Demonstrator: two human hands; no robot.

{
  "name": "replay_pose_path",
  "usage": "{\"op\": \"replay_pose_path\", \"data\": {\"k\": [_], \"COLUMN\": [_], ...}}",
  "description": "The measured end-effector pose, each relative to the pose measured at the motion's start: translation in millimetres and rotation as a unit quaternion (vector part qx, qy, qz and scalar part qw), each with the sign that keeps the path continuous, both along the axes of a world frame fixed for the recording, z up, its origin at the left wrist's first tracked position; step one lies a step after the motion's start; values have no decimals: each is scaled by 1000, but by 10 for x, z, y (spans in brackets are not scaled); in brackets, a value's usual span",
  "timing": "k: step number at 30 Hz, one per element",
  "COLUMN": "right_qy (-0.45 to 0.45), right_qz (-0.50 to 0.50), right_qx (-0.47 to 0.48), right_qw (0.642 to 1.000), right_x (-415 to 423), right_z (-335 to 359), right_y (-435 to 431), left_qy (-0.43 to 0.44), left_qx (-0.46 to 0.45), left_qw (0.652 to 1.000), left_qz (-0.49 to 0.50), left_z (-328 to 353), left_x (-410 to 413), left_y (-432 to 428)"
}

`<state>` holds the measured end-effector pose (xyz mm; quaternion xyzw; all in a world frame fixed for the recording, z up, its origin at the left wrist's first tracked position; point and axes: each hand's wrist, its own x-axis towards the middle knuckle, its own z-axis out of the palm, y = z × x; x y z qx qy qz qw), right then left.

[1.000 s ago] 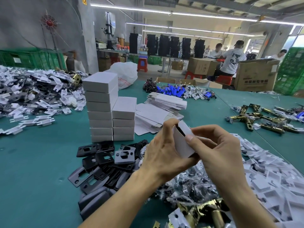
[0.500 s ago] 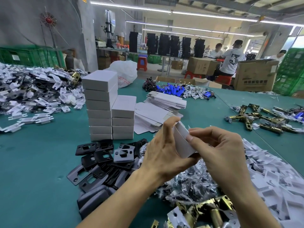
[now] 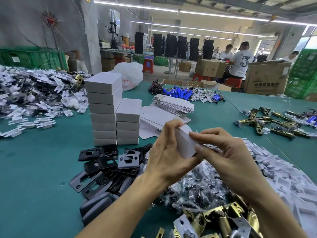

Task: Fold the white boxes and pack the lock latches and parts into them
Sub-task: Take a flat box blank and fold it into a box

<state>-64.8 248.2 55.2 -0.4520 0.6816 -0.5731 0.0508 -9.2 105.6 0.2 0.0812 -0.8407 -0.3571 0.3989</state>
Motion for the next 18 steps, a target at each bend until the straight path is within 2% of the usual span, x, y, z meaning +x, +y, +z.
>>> {"op": "replay_pose_path", "data": {"k": [6, 18], "right_qy": [22, -12], "right_qz": [-39, 8], "right_qx": [-56, -9], "right_qw": [997, 1000], "right_x": [-13, -4], "right_z": [-66, -201], "right_y": [-38, -124], "left_qy": [7, 18], "left_qx": [-13, 31], "left_qw": [1000, 999], "left_qz": [-2, 37], "left_z": [33, 48], "left_x": [35, 14], "left_y": [-1, 8]}}
